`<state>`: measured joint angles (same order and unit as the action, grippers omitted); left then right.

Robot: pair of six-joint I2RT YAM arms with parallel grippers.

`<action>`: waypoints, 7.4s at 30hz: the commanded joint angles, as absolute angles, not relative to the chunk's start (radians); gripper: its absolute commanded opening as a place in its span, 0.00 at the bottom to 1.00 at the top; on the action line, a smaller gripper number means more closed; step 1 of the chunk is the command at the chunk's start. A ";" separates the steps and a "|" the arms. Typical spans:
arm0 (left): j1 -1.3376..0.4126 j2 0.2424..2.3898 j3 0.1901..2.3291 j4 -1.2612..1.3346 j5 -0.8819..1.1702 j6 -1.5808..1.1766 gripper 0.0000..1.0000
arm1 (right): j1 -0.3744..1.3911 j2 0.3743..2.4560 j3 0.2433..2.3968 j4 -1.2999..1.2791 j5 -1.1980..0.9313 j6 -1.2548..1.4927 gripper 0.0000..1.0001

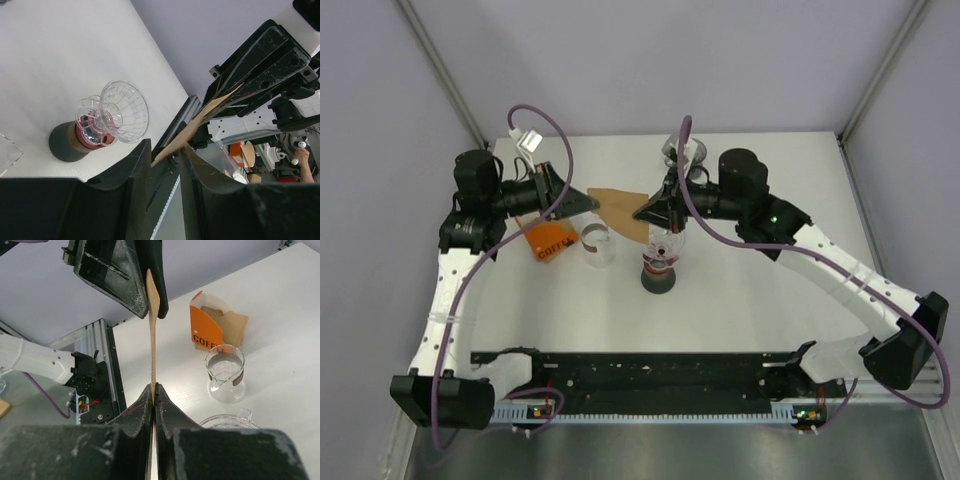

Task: Place the coffee filter in the dripper
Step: Place the coffee filter in the coffee dripper.

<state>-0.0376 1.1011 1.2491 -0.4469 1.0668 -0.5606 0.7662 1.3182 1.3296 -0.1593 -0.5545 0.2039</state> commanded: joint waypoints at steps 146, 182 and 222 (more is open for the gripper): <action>-0.276 0.940 1.327 -0.069 1.169 -0.309 0.99 | 0.649 1.080 1.437 -0.195 -0.908 0.097 0.00; -0.377 1.065 1.474 0.087 1.017 -0.439 0.69 | 0.785 1.242 1.157 1.085 -0.508 0.693 0.00; -0.387 1.054 1.624 -0.983 0.985 0.569 0.00 | 0.692 1.189 1.445 -0.116 -0.876 -0.036 0.95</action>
<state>-0.3752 1.0363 1.5101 -0.6937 1.0222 0.2375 0.7208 1.1774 1.3590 0.1238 -0.8158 0.1299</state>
